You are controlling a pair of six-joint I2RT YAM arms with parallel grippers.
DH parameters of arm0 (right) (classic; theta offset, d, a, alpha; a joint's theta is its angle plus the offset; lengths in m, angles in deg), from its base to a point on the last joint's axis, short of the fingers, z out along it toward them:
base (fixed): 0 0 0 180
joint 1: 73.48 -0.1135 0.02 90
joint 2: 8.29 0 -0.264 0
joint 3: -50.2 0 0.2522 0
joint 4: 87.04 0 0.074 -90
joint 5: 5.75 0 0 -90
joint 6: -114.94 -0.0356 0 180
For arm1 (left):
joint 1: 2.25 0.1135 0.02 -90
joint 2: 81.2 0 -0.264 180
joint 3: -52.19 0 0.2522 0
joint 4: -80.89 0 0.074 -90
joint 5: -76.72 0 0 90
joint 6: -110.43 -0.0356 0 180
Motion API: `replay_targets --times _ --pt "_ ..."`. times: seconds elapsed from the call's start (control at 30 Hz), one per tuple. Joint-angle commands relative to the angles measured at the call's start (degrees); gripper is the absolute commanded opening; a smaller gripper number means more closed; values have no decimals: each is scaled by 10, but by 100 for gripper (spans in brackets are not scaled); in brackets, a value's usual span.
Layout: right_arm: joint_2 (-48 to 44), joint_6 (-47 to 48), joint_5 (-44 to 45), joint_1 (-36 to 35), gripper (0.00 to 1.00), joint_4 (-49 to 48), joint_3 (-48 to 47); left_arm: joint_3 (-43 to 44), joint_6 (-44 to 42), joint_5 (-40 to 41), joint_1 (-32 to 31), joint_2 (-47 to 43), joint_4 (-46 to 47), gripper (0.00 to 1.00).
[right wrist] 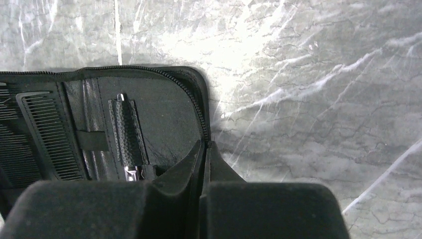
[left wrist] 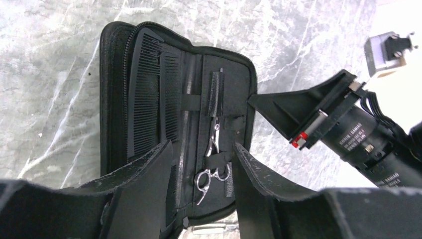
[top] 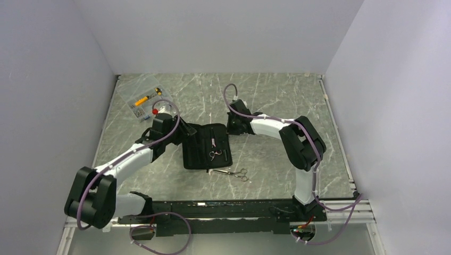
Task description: Sort the hair-cutting tools
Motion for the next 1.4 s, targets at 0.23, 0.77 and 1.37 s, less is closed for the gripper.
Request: replay_targets --times 0.23,0.77,1.37 --pt "-73 -59 42 -14 0 -33 146 66 -24 45 -10 100 9 50" --pt "-142 -127 11 -32 0 -70 240 223 -64 104 -18 280 -52 45" --pt "-248 -60 34 -34 55 31 201 217 -71 103 -19 158 -50 56"
